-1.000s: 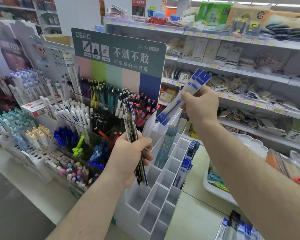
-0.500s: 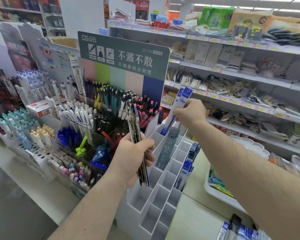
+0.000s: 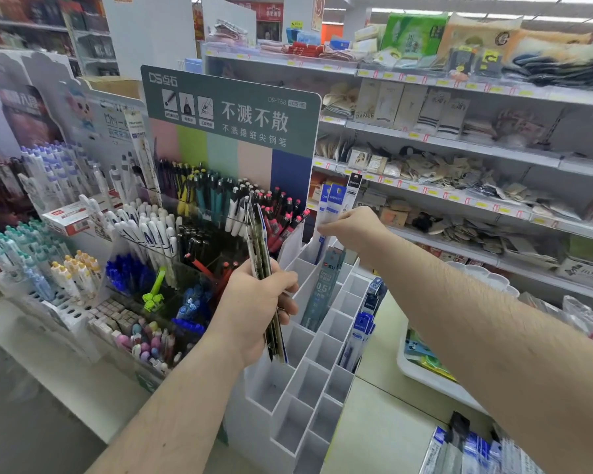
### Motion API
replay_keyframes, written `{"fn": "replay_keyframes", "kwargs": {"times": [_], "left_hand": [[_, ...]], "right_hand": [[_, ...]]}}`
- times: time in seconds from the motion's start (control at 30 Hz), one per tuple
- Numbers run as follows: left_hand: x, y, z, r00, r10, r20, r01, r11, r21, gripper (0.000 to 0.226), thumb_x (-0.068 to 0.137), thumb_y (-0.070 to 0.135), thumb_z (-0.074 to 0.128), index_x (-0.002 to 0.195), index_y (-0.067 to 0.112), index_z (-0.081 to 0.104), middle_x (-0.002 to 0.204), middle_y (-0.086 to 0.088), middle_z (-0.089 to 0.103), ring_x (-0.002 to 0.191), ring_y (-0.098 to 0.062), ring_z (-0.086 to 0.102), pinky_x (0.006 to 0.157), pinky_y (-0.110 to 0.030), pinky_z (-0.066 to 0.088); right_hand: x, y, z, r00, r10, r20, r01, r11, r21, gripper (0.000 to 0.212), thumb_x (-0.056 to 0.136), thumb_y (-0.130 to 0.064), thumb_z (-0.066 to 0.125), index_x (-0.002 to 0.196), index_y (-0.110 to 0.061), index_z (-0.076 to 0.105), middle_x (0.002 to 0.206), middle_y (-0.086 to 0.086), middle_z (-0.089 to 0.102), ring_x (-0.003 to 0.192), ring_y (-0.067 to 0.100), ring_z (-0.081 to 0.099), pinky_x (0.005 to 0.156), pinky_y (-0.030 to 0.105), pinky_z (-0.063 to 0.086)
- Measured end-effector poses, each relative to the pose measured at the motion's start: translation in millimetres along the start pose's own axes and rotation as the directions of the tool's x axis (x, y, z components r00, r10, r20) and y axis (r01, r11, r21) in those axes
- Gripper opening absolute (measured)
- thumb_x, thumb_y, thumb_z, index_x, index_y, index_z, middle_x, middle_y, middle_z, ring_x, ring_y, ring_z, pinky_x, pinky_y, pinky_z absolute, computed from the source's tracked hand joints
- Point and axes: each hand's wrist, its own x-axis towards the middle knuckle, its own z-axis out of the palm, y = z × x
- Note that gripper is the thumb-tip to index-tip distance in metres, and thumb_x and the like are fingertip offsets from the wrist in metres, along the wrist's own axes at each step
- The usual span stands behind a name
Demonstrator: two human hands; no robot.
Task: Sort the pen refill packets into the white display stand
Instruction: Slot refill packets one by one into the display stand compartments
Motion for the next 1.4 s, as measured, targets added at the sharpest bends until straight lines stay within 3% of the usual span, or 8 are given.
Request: {"fn": "replay_keyframes", "kwargs": {"times": [0.23,0.33,0.47,0.57,0.93,1.13,1.3,1.4], "left_hand": [[1.7,-2.0,-1.1,1.0,-0.01,-0.001,0.01,1.0,0.005,0.026,0.091,-0.001,0.059,0.072,0.013,0.049,0.065,-0.007,0.057,0.046,-0.014,0.052,0.041,-0.02,0.039],[-1.2,-1.0,-1.0,1.0,0.014,-0.005,-0.014,0.998,0.06,0.022,0.091,0.001,0.06,0.075,0.011,0.05,0.066,-0.008,0.057,0.048,-0.014,0.054,0.043,-0.021,0.042],[-15.5,8.7,11.1,0.969,0.218,0.112,-0.242,0.925,0.293,0.014,0.089,0.005,0.065,0.084,0.002,0.052,0.062,-0.008,0.057,0.048,-0.01,0.056,0.048,-0.02,0.048],[-17.5,13.7,24.0,0.953,0.234,0.194,-0.284,0.912,0.294,0.015,0.088,0.005,0.065,0.083,0.003,0.052,0.057,-0.007,0.056,0.042,-0.01,0.055,0.045,-0.02,0.045],[-0.6,-32.9,51.7,0.989,-0.02,0.144,-0.012,0.976,0.219,0.018,0.086,0.004,0.066,0.08,0.012,0.051,0.066,-0.015,0.057,0.047,-0.017,0.052,0.043,-0.025,0.037],[6.0,-46.1,59.8,0.967,-0.158,0.201,0.122,0.976,0.18,0.029,0.088,0.005,0.063,0.07,0.017,0.043,0.057,-0.005,0.053,0.037,-0.015,0.038,0.038,-0.018,0.028],[19.6,-49.9,63.0,0.937,-0.24,0.255,0.204,0.966,0.159,0.031,0.091,0.008,0.063,0.071,0.017,0.041,0.05,0.002,0.044,0.037,-0.013,0.033,0.038,-0.018,0.025],[24.5,-53.4,71.7,0.922,-0.268,0.28,0.238,0.962,0.137,0.029,0.092,0.006,0.062,0.073,0.016,0.042,0.048,0.003,0.042,0.039,-0.013,0.032,0.038,-0.019,0.027]], "right_hand": [[2.8,1.5,6.6,0.998,-0.062,0.023,0.065,0.984,-0.163,0.025,0.09,-0.022,0.071,0.071,-0.013,0.058,0.066,-0.001,0.052,0.056,0.011,0.048,0.049,0.021,0.037],[3.3,-2.6,-3.2,0.983,-0.12,-0.141,0.133,0.988,0.082,0.004,0.091,-0.016,0.067,0.088,-0.012,0.068,0.085,0.002,0.066,0.066,0.011,0.058,0.055,0.024,0.046],[-2.4,10.7,-35.5,0.887,-0.074,-0.456,0.258,0.897,0.358,0.014,0.091,-0.017,0.064,0.078,-0.018,0.065,0.084,0.004,0.07,0.083,0.025,0.069,0.076,0.041,0.059],[-12.6,45.3,-47.1,0.824,0.001,-0.567,0.272,0.877,0.396,0.026,0.091,-0.015,0.065,0.066,-0.017,0.059,0.067,-0.001,0.058,0.062,0.015,0.051,0.061,0.035,0.047],[61.3,134.7,-16.9,0.909,0.179,-0.376,-0.082,0.962,0.259,0.02,0.09,-0.03,0.071,0.072,-0.022,0.068,0.085,0.005,0.07,0.076,0.023,0.059,0.069,0.035,0.047],[86.1,147.8,-2.6,0.949,0.292,-0.118,-0.27,0.947,0.176,0.029,0.087,-0.017,0.075,0.111,-0.004,0.065,0.102,0.008,0.065,0.089,0.024,0.058,0.074,0.033,0.045],[77.8,150.6,-10.1,0.919,0.332,-0.214,-0.275,0.926,0.258,0.041,0.087,-0.014,0.073,0.124,-0.005,0.059,0.114,0.011,0.063,0.091,0.025,0.056,0.069,0.031,0.043],[48.1,139.4,-19.3,0.938,0.273,-0.212,-0.183,0.913,0.365,0.024,0.091,-0.009,0.064,0.116,-0.008,0.066,0.09,0.004,0.062,0.07,0.015,0.051,0.055,0.025,0.038]]}}
